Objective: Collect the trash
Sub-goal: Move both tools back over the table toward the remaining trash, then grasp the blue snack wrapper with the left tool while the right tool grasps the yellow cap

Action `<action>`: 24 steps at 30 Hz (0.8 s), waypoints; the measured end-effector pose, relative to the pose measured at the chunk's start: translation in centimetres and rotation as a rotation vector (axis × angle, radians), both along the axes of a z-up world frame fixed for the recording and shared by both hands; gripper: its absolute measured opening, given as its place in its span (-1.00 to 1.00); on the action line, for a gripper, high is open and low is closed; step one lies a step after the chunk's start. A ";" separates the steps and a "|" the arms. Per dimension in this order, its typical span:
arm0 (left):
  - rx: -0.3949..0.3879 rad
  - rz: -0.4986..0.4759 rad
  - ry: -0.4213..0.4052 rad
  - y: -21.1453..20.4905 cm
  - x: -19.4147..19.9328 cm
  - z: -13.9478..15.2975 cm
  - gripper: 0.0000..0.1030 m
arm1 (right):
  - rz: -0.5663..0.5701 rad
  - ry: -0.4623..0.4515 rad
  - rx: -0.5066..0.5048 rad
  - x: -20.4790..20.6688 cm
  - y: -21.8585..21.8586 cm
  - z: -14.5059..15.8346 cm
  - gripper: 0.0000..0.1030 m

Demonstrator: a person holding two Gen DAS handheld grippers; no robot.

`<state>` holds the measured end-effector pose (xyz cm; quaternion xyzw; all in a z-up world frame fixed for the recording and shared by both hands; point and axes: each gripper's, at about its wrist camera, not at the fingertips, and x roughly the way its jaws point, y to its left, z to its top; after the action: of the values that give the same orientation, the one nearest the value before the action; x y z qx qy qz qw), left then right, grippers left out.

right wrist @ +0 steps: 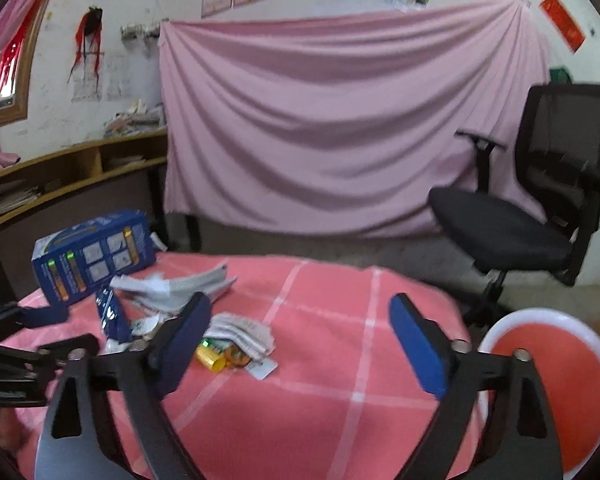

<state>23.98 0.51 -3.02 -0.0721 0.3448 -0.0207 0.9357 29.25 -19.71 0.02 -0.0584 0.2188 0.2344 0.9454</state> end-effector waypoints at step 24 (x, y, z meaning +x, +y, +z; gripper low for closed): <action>-0.118 -0.011 0.051 1.3 -0.3 0.2 -0.79 | 0.323 0.328 -0.187 2.7 6.4 -4.2 -0.59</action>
<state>23.69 1.85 -2.83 -0.1256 0.3672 -0.0444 0.9206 31.94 -13.33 -4.15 -0.1409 0.3777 0.3674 0.8381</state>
